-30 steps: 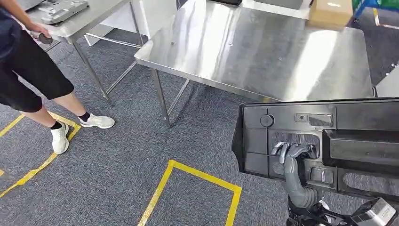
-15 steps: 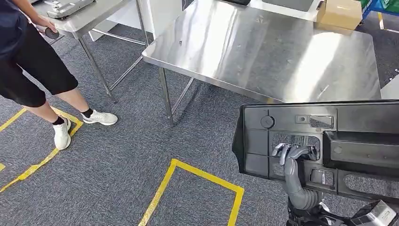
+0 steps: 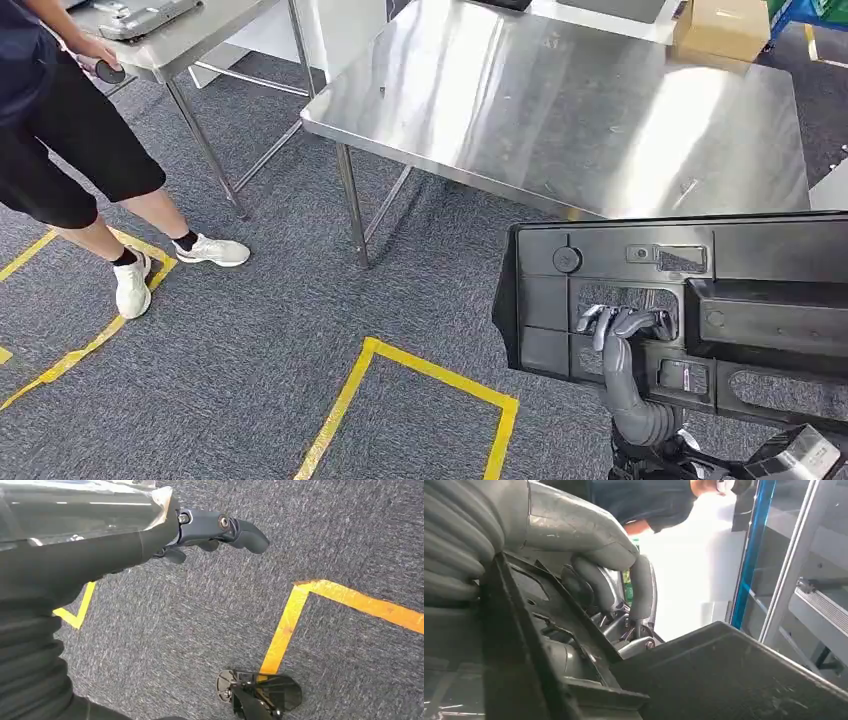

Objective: Take the parts from the cabinet and place them on the table.

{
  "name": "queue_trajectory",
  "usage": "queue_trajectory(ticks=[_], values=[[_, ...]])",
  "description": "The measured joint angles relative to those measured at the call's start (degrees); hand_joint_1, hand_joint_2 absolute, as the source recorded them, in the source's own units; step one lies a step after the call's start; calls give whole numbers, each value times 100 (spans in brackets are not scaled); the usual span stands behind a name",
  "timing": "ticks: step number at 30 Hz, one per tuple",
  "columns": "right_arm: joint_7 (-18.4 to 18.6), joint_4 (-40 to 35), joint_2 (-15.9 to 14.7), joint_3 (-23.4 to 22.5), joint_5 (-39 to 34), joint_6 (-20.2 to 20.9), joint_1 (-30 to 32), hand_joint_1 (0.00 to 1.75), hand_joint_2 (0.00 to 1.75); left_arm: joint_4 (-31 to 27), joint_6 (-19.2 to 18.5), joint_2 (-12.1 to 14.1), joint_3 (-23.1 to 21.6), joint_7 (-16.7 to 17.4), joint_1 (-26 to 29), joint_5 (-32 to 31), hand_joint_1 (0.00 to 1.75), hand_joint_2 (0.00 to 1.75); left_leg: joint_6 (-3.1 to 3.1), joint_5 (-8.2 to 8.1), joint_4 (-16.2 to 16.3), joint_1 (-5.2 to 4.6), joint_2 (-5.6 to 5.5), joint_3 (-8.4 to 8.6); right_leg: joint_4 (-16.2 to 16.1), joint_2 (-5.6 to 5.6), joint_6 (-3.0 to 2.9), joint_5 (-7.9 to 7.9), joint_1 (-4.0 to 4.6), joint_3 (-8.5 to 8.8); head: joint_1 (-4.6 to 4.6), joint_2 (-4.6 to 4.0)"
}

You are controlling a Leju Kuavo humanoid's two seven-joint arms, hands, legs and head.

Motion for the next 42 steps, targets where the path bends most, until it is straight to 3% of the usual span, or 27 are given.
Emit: queue_trajectory(ticks=[3, 4, 6, 8, 9, 11, 13, 14, 15, 17, 19, 21, 23, 24, 25, 26, 28, 29, 31, 33, 34, 36, 38, 39, 40, 41, 42], values=[[11, -13, 30, -2, 7, 0, -5, 175, 175, 0, -15, 7, 0, 2, 0, 0, 0, 175, 74, 12, -82, 3, -56, 24, -51, -66, 76, -23, 24, 88, -7, 0], [18, -35, 31, -2, 11, 2, -8, 175, 175, 0, -24, 4, -2, 2, 10, 0, 0, 175, 96, 53, -170, 72, -68, 104, 47, 93, 84, -67, -52, 52, -6, 0], [22, -39, 37, -2, 13, 11, -11, 175, 175, -2, -24, 9, -2, 2, -6, 0, 0, 175, 119, 62, -198, 86, -94, 141, 749, 370, 25, -376, -33, -325, 22, 0], [46, -37, 35, -11, 13, 11, 30, 175, 175, -2, -33, -4, -4, 2, -17, 0, 0, 175, 117, 56, -196, 83, -171, 141, 1665, 421, 12, -620, -42, -869, 20, 0], [50, -37, 37, -11, 13, 11, 52, 175, 175, -2, -37, -4, -4, 2, -17, 0, 0, 175, 106, 46, -195, 87, -211, 147, 1799, 424, 47, -588, -43, -1001, 26, 0], [50, -37, 35, -11, 13, 11, 56, 175, 175, 0, -42, -7, -2, 2, -15, 2, 0, 175, 69, 22, -191, 109, -274, 183, 1234, 424, 179, -224, -77, -828, 24, 0], [50, -39, 37, -17, 13, 11, 56, 175, 175, -2, -48, -15, -4, 2, -15, 2, 0, 175, -4, -26, -184, 131, -326, 242, 211, 424, 289, 215, -125, -371, 20, 0], [50, -37, 39, -17, 13, 11, 55, 175, 175, -2, -50, -9, -4, 2, -15, 2, 0, 175, -62, -76, -153, 81, -340, 257, 68, 420, 225, 225, -83, -324, 35, 0], [52, -44, 48, -17, 15, 11, 56, 175, 175, -2, -50, -11, -4, 2, -16, 4, 0, 175, -99, -105, -162, 88, -344, 261, 65, 430, 113, 228, -84, -307, 24, 0], [50, -44, 46, -22, 22, 11, 57, 175, 175, -2, -48, -9, -2, 2, -14, 4, 0, 175, -172, -136, -197, 121, -337, 296, 79, 432, -19, 191, -30, -316, 4, 0], [50, -61, 55, -22, 22, 11, 62, 175, 175, -2, -48, -7, -4, 0, -16, 7, 0, 175, -234, -199, -101, 159, -302, 287, 42, 446, -117, 198, -105, -192, -2, 0], [50, -63, 61, -24, 20, 13, 60, 175, 175, -2, -48, -9, -2, 0, -19, 11, 0, 175, -256, -508, 553, 154, -246, -29, 44, 438, -203, 139, -96, -110, -48, 0], [50, -63, 63, -24, 22, 15, 64, 175, 175, -2, -48, -15, -4, 0, -11, 11, 0, 175, -282, -822, 1532, 155, -237, -651, 45, 431, -269, 66, -63, -48, -46, 0], [50, -63, 66, -24, 22, 13, 67, 175, 175, -2, -48, -15, -4, 0, -6, 11, 0, 175, -277, -772, 1695, 155, -235, -821, 46, 434, -266, 29, -53, -10, -50, 0], [50, -63, 66, -24, 22, 15, 71, 175, 175, -2, -48, -13, -2, 2, -1, 15, 0, 175, -260, -593, 1594, 154, -232, -854, 46, 441, -260, -18, -50, 44, -48, 0], [50, -63, 68, -24, 22, 17, 75, 175, 175, -2, -48, -9, -2, 2, 3, 24, 0, 175, -236, -292, 1263, 153, -231, -759, 45, 450, -251, -79, -48, 123, -52, 0], [50, -63, 72, -24, 20, 24, 72, 175, 175, -2, -44, -2, -2, 2, 3, 24, 0, 175, -136, 359, 234, 124, -210, -355, 40, 454, -214, -220, -41, 290, -55, 0], [50, -63, 72, -24, 22, 31, 71, 175, 175, -2, -44, 15, -2, 9, -3, 24, 0, 175, -97, 226, 126, 81, -192, -239, 29, 445, -172, -286, -7, 300, -39, 0], [52, -63, 74, -24, 20, 35, 57, 175, 175, -2, -41, 11, -4, 15, -11, 22, 0, 175, -64, 164, 24, 47, -183, -158, -39, 435, -98, -335, -3, 340, -50, 0], [48, -66, 74, -24, 20, 42, 64, 175, 175, -2, -41, 9, -4, 20, -4, 22, 0, 175, 19, 123, -64, 52, -195, -87, -34, 436, 8, -253, 4, 477, -57, 0], [50, -63, 70, -26, 20, 42, 54, 175, 175, -2, -41, 9, -4, 20, 1, 22, 0, 175, 52, 130, -142, 91, -213, 23, 53, 439, 27, -290, -3, 425, -57, 0], [50, -63, 72, -24, 22, 46, 48, 175, 175, -2, -33, 15, -4, 20, -5, 24, 0, 175, 110, 90, -214, 84, -232, 147, 805, 450, 12, -318, -18, 3, -39, 0], [50, -63, 66, -28, 22, 48, 67, 175, 175, -2, -33, 15, -4, 20, -3, 24, 0, 175, 125, 8, -229, 84, -253, 227, 1604, 452, -28, -632, -22, -631, -42, 0], [50, -63, 61, -28, 24, 48, 75, 175, 175, -2, -35, 13, -2, 20, 0, 22, 0, 175, 121, -52, -229, 84, -264, 289, 1779, 452, -36, -807, -24, -863, -44, 0], [50, -63, 61, -28, 22, 48, 82, 175, 175, -2, -35, 7, -4, 22, 8, 22, 0, 175, 114, -105, -229, 86, -283, 365, 1714, 451, -6, -822, -36, -957, -39, 0], [50, -63, 61, -28, 22, 48, 86, 175, 175, -2, -35, 2, -4, 22, 13, 22, 0, 175, 104, -170, -229, 90, -295, 457, 1437, 451, 64, -681, -51, -943, -42, 0], [50, -63, 61, -28, 24, 48, 88, 175, 175, -2, -35, 0, -4, 24, 12, 22, 0, 175, 87, -232, -229, 94, -309, 551, 1019, 450, 163, -409, -67, -853, -42, 0]])
